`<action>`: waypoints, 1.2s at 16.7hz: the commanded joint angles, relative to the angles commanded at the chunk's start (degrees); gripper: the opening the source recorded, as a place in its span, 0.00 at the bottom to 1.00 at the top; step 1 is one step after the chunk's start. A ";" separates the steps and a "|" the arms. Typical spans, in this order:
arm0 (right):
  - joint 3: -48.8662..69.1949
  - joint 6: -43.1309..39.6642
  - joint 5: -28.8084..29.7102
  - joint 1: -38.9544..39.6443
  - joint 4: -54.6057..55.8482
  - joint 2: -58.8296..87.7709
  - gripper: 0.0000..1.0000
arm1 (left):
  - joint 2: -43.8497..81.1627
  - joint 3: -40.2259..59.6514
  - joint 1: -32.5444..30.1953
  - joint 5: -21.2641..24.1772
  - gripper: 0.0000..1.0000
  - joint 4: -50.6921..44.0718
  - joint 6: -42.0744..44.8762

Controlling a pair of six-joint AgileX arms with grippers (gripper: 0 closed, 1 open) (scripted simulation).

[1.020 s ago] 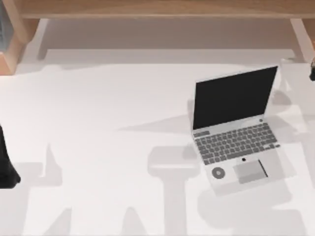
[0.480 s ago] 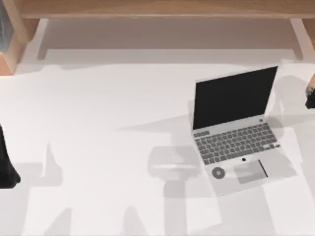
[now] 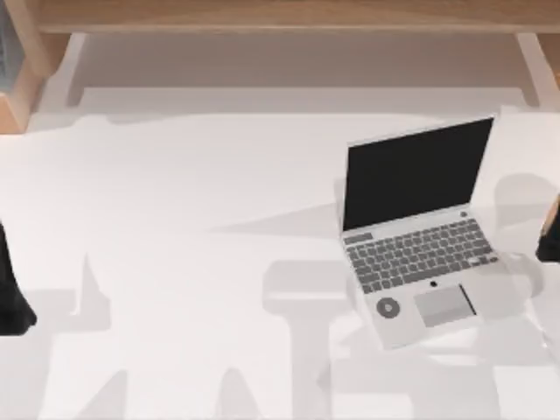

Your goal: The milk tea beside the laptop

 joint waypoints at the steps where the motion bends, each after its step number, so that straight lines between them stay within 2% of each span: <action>1: -0.77 0.10 0.57 0.33 -0.22 -0.31 0.00 | 0.00 0.00 0.00 0.00 1.00 0.00 0.00; 11: -1.26 0.32 1.06 0.47 0.95 0.56 0.00 | 0.00 0.00 0.00 0.00 1.00 0.00 0.00; 20: -0.56 0.48 1.04 0.81 16.16 11.91 0.00 | 0.00 0.00 0.00 0.00 1.00 0.00 0.00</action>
